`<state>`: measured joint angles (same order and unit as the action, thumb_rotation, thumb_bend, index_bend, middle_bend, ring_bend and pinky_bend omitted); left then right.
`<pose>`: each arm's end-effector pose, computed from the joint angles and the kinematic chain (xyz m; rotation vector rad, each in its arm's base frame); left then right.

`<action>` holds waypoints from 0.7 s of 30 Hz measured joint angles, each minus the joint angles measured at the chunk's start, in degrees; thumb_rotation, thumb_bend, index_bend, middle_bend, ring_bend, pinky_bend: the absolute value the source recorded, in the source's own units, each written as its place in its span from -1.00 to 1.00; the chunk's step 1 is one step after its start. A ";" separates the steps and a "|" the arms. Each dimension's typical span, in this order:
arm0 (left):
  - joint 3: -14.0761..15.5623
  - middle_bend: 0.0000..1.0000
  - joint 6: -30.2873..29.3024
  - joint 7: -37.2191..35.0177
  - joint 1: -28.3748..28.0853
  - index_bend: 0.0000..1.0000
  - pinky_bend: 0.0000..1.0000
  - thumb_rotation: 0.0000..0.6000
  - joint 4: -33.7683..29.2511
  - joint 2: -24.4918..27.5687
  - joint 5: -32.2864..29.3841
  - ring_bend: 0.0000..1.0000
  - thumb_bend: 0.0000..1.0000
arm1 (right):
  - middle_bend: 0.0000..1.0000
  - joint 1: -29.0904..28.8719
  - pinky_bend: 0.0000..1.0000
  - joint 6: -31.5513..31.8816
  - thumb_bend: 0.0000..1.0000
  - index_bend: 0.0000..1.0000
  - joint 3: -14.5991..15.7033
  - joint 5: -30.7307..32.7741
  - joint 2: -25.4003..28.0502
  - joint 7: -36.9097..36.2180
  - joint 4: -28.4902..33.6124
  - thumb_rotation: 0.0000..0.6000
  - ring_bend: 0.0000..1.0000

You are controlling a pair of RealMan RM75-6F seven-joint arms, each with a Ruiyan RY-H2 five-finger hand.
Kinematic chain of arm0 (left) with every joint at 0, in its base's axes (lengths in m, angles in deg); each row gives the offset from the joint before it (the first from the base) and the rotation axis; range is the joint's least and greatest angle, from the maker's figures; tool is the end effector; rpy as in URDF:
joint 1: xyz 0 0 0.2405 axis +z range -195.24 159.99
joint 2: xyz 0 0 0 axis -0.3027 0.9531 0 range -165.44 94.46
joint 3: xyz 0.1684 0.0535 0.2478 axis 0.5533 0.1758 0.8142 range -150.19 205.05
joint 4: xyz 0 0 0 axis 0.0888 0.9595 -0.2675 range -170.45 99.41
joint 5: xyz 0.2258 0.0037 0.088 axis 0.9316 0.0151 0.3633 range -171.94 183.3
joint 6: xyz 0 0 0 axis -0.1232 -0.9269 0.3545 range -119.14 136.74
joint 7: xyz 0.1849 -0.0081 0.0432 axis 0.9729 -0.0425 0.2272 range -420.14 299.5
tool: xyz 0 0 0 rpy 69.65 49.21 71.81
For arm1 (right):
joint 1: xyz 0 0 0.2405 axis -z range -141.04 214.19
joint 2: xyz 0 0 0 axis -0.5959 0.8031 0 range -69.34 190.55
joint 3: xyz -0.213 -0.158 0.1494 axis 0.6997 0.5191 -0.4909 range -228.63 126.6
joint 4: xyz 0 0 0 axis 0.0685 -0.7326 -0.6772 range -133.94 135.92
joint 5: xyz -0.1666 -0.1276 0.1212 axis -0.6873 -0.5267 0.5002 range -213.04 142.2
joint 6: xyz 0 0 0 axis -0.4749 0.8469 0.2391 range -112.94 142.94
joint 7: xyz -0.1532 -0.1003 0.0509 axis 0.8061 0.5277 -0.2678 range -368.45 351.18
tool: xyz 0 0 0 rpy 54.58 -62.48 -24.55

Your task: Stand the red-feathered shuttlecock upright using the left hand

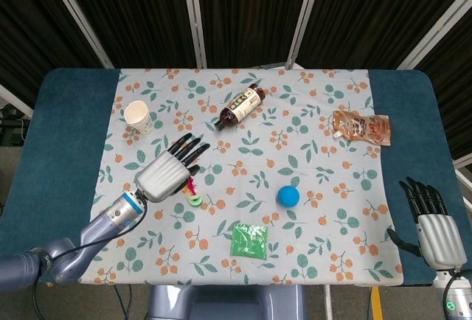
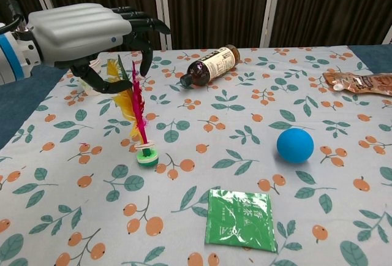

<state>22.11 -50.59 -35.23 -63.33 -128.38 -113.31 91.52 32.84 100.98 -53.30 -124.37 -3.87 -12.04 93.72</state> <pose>-0.1130 0.3936 -0.0118 -2.1274 -0.3254 -1.0053 -0.3597 -0.2235 0.1443 1.3913 -0.9462 0.9777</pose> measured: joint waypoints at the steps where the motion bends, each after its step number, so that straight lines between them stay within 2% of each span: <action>1: 0.03 -0.98 -0.20 0.00 0.09 -0.38 -1.00 1.00 -0.17 -0.03 0.12 -1.00 -0.33 | -1.00 0.01 -1.00 0.02 -0.69 -0.95 0.00 -0.01 0.00 0.02 0.00 1.00 -1.00; 5: 0.02 -1.00 -1.00 -0.08 0.49 -0.56 -1.00 1.00 -0.71 -0.18 0.36 -1.00 -0.39 | -1.00 0.04 -1.00 0.06 -0.69 -0.95 0.03 -0.07 0.00 0.10 0.04 1.00 -1.00; 12: -0.83 -1.00 -4.89 -1.06 2.35 -0.60 -1.00 1.00 -3.08 0.17 0.10 -1.00 -0.42 | -1.00 -0.06 -1.00 -0.02 -0.69 -0.95 0.02 -0.20 -0.06 0.22 -0.12 1.00 -1.00; 21: -2.38 -1.00 -15.26 -6.32 8.59 -0.62 -1.00 1.00 -9.29 4.51 -0.33 -1.00 -0.43 | -1.00 0.00 -1.00 0.11 -0.69 -0.95 0.11 -0.38 -0.15 0.65 -0.12 1.00 -1.00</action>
<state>19.72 -65.85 -41.55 -54.74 -137.67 -108.80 91.20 32.84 101.09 -53.19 -124.75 -4.02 -11.39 93.60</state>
